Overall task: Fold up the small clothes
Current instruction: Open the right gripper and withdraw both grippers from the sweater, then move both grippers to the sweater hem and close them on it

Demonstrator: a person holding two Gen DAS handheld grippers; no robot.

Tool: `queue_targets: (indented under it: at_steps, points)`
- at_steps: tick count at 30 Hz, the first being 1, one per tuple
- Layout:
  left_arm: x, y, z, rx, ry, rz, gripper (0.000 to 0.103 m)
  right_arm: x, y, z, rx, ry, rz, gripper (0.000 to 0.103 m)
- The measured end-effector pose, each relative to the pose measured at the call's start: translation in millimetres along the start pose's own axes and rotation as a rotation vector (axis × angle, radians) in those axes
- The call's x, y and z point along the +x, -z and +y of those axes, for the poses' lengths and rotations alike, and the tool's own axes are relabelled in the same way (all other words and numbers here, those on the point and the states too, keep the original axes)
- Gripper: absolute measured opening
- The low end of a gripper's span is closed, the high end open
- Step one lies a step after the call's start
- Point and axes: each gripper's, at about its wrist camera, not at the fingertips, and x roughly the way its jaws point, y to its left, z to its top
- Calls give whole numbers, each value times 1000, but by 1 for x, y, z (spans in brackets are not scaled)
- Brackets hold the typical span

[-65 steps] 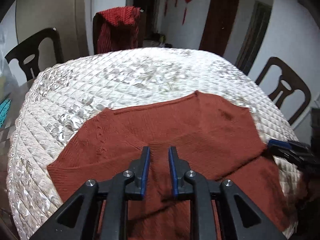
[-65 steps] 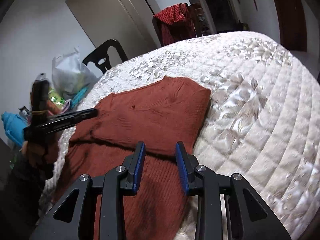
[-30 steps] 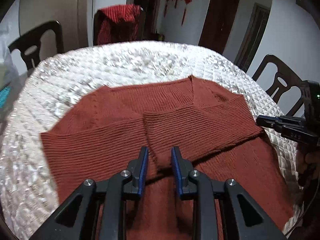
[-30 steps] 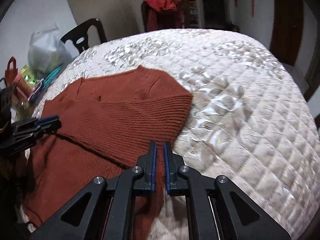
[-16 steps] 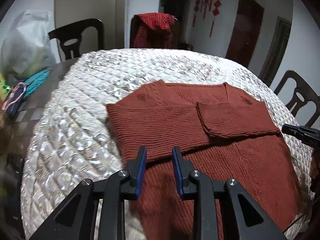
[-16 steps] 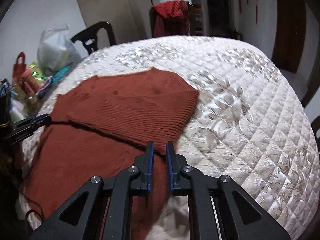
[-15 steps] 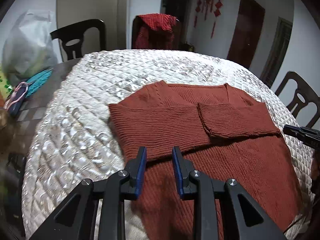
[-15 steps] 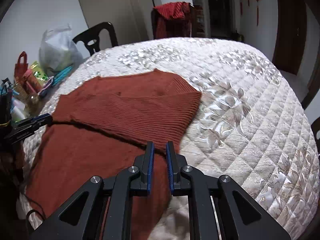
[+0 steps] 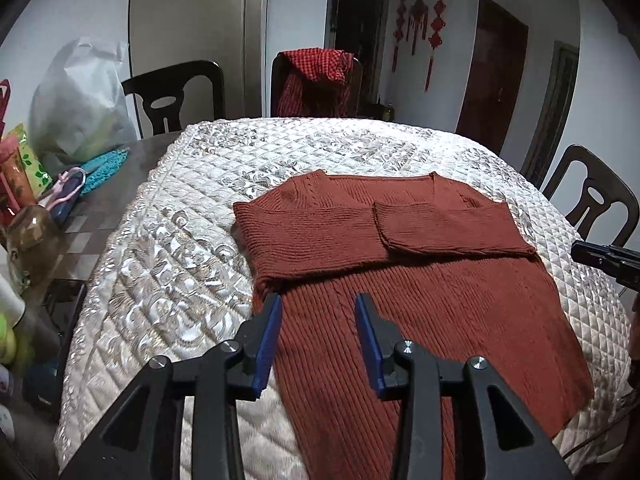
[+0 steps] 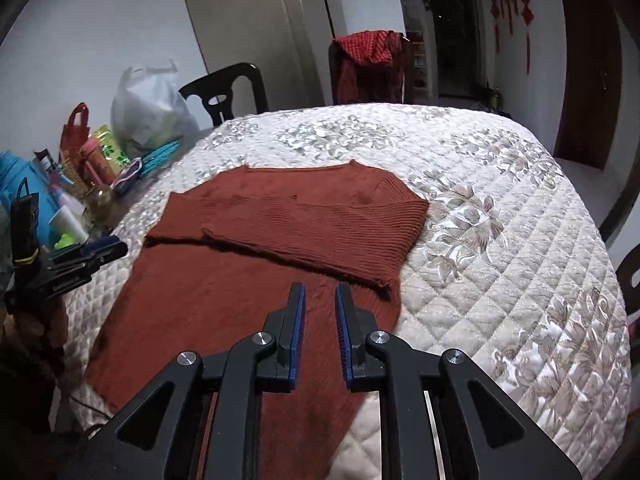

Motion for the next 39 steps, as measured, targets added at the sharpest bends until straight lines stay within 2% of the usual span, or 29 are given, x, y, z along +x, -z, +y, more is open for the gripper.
queue_targets:
  at_steps: [7,12,24,27,39]
  points:
    - [-17,15,-6,4,-14,-13,44,-13,14,10,-10,-23,-10,21]
    - [-21,29,-10,10,-22,-7,48,-13,29,16,-17,-39,7,28]
    - [-11,69,-17,-8,-6,81,49,3,68,20,-1,-40,85,28]
    - [-14,76,-16,-10,-15,81,51,8,77,17,7,-39,115,28]
    - [-33,92,-1,-102,26,82,52,-18,88,1,120,-55,54,30]
